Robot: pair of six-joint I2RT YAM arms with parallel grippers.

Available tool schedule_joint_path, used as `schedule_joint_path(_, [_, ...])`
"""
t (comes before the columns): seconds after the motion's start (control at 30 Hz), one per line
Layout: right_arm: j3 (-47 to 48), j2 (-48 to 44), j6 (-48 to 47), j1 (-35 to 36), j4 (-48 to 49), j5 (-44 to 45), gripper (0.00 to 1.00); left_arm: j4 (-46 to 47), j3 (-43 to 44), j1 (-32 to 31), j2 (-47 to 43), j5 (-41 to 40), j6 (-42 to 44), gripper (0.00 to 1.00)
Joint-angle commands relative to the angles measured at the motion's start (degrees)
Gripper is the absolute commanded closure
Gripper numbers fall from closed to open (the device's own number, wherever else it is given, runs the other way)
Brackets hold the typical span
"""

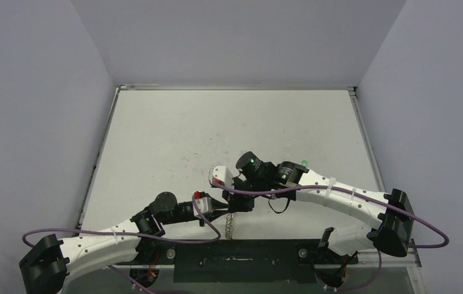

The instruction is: Put the keys on the keyring

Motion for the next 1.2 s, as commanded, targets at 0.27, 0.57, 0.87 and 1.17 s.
schedule_joint_path(0.27, [2.8,0.6,-0.6,0.7,1.8,-1.0,1.0,5.0,3.5,-0.3,0.6,2.0,-0.6,1.0])
schedule_joint_path(0.57, [2.0,0.1,0.0,-0.1,3.4,1.5,0.92,5.4,1.8,-0.3,-0.8,2.2,-1.9,1.0])
schedule_joint_path(0.87, [-5.6,-8.4,1.8,-3.6,13.7,-0.5,0.48,7.5,-1.7,-0.3,-3.9,-1.6,-4.9,1.0])
schedule_joint_path(1.17, [-15.0,-13.4,3.2,-6.8,19.7,-3.7,0.48,8.8,-4.5,-0.3,-4.0,-3.4,-5.7,1.0])
